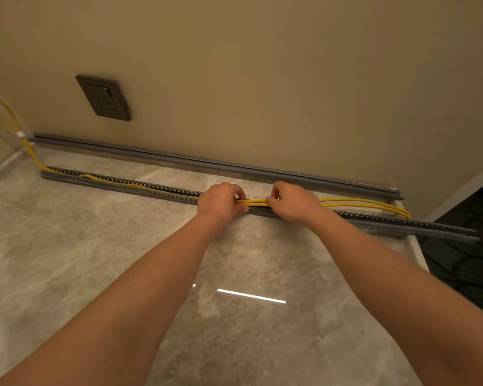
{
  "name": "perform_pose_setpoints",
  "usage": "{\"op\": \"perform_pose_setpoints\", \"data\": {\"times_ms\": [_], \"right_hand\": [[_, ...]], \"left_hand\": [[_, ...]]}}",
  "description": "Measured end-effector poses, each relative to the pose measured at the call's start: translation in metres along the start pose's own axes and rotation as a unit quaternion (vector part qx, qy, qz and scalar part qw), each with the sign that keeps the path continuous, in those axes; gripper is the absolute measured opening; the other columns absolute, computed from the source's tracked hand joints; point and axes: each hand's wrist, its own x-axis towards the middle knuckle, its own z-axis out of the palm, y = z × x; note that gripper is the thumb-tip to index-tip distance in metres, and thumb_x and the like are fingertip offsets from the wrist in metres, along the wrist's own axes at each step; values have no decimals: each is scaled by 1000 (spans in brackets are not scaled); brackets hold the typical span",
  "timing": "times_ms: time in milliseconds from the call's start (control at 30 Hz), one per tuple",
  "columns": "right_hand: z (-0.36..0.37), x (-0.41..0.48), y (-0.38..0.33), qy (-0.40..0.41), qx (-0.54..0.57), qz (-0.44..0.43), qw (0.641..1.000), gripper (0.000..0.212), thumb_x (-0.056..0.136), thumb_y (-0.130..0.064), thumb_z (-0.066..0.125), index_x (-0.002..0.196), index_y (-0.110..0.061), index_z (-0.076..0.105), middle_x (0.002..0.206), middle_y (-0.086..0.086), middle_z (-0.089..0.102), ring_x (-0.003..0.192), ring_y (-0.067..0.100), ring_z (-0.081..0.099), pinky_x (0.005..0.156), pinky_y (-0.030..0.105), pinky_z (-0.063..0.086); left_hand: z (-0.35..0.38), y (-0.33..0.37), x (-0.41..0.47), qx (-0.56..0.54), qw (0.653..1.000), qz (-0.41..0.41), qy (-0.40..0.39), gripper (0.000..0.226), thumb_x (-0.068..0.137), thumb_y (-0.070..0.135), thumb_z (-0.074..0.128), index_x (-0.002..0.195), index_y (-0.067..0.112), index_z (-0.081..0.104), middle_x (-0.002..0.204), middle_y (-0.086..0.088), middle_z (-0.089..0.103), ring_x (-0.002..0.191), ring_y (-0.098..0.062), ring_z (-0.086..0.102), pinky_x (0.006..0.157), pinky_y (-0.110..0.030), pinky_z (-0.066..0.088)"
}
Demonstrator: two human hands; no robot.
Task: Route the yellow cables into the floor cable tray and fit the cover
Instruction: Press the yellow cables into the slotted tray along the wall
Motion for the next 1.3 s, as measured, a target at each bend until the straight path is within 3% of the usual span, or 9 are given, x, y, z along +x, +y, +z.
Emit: {"op": "perform_pose_setpoints", "data": {"times_ms": [133, 233, 367, 467, 633, 800, 967, 1133, 1300], "right_hand": [[-4, -6, 14, -25, 38, -48, 998, 17, 91, -42, 51, 95, -26, 49, 83, -4, 61, 78, 21, 58, 61, 33, 41], [-4, -7, 14, -1, 61, -67, 996, 10, 90, -37, 56, 89, -30, 50, 87, -5, 61, 80, 21, 57, 66, 35, 45], [-1, -4, 10, 46, 14, -58, 997, 11, 87, -35, 62, 82, -30, 55, 90, -6, 58, 82, 19, 56, 62, 31, 40], [5, -1, 9, 50, -18, -54, 997, 11, 87, -31, 63, 80, -29, 55, 92, -5, 60, 82, 20, 56, 64, 30, 40], [3, 5, 12, -5, 12, -55, 998, 5, 88, -19, 59, 83, -22, 59, 93, 3, 65, 89, 27, 61, 67, 32, 45], [0, 6, 15, -44, 64, -46, 996, 18, 84, -6, 54, 94, -15, 67, 99, 7, 68, 94, 25, 62, 73, 29, 46], [1, 6, 13, 7, 73, 7, 997, 13, 78, -12, 66, 77, -25, 61, 83, -4, 62, 89, 22, 63, 69, 30, 48], [1, 1, 4, 26, -16, 17, 999, 7, 82, -28, 62, 88, -27, 58, 99, 0, 65, 93, 25, 60, 67, 30, 40], [1, -8, 13, 42, -97, 51, 993, 24, 90, -38, 58, 97, -16, 59, 106, 10, 65, 99, 31, 60, 70, 33, 41]], "left_hand": [[-1, 0, -1, 4, 1000, -1, 4, 20, 77, 45, 74, 93, 35, 68, 89, 9, 55, 92, -16, 59, 67, -29, 42], [0, 2, -3, 16, 1000, 0, 11, 20, 78, 45, 73, 95, 35, 68, 92, 7, 57, 92, -16, 58, 67, -29, 42], [-2, 7, -3, 42, 999, 6, 14, 19, 81, 41, 71, 98, 32, 71, 96, 6, 64, 90, -17, 62, 66, -30, 47], [2, 17, -3, 48, 997, 57, 19, 18, 83, 37, 67, 100, 32, 73, 96, 6, 67, 90, -17, 65, 70, -30, 50], [19, 42, -3, 31, 995, 94, 23, 22, 92, 30, 58, 109, 34, 72, 102, 4, 72, 95, -21, 65, 72, -34, 53], [26, 36, -4, 36, 992, 101, 63, 21, 92, 30, 56, 106, 33, 71, 97, 4, 72, 91, -20, 65, 71, -34, 51], [25, 39, -3, 42, 991, 118, 46, 21, 89, 42, 59, 103, 33, 71, 93, 7, 72, 86, -16, 66, 64, -27, 46], [23, 44, -1, 171, 966, 195, 15, 21, 97, 30, 49, 110, 23, 64, 102, -2, 66, 90, -26, 64, 62, -32, 42], [19, 50, 2, 232, 951, 205, -12, 17, 91, 12, 52, 100, 18, 65, 99, -5, 64, 85, -29, 63, 59, -31, 37]]}}
